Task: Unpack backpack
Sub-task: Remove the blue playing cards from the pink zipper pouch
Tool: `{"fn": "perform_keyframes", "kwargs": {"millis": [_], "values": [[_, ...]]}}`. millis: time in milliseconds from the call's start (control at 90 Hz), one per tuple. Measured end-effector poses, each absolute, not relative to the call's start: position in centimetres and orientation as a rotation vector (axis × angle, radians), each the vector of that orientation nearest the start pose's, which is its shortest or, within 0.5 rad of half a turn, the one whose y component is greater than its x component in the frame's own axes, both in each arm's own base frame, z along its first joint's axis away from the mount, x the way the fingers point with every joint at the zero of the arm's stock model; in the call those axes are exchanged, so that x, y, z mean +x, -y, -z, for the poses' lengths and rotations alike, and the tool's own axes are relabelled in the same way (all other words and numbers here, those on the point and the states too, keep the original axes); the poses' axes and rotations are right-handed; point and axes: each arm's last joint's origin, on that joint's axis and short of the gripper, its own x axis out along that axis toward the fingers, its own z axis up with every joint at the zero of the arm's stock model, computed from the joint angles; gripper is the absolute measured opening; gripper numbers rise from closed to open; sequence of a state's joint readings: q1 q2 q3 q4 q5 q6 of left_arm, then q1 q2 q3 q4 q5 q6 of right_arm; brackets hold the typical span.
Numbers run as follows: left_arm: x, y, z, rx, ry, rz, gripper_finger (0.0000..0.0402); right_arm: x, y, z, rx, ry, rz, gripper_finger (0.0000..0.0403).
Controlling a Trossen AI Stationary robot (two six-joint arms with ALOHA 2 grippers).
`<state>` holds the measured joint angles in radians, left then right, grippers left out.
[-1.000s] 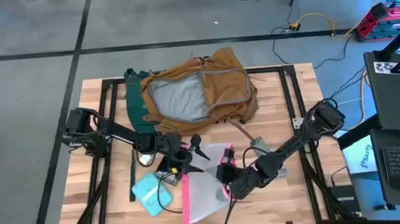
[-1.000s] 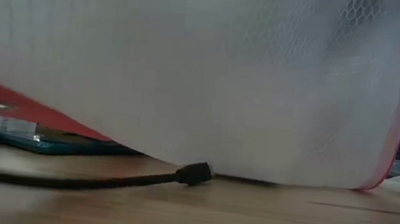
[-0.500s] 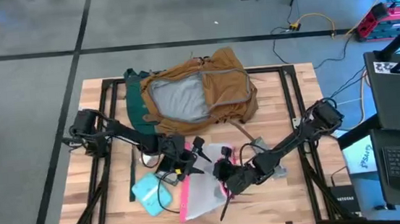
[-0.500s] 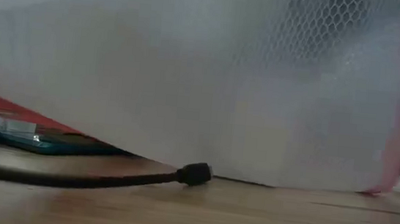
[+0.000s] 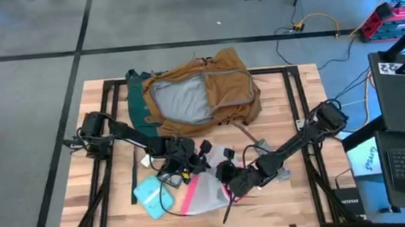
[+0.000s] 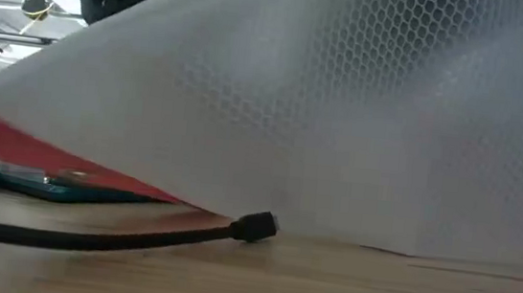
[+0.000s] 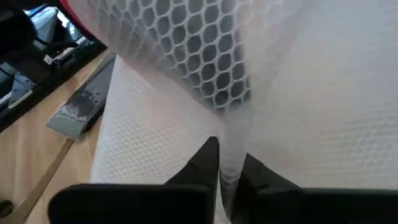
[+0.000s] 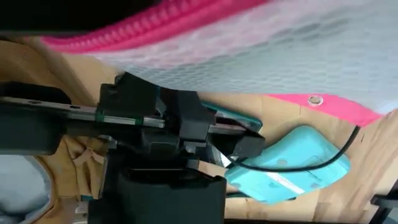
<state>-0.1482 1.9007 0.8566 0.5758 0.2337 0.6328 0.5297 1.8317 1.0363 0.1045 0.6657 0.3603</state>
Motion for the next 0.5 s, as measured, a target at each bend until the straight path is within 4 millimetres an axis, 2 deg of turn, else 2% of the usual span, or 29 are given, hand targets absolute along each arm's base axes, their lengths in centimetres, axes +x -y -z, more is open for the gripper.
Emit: {"fn": "perform_keyframes", "kwargs": {"millis": [300,411,500], "values": [[35.4,6.0,-14.4,0.638,-0.364,0.528,0.0000,32.7,-17.4,-16.3,-0.010,-0.617,0.146,0.0016],[35.1,6.1,-14.9,0.649,-0.357,0.542,0.0000,32.8,-17.5,-16.1,0.024,-0.620,0.147,0.0057],[35.0,6.4,-15.1,0.676,-0.346,0.560,0.0000,33.0,-17.5,-15.2,0.027,-0.634,0.169,0.0103]]}}
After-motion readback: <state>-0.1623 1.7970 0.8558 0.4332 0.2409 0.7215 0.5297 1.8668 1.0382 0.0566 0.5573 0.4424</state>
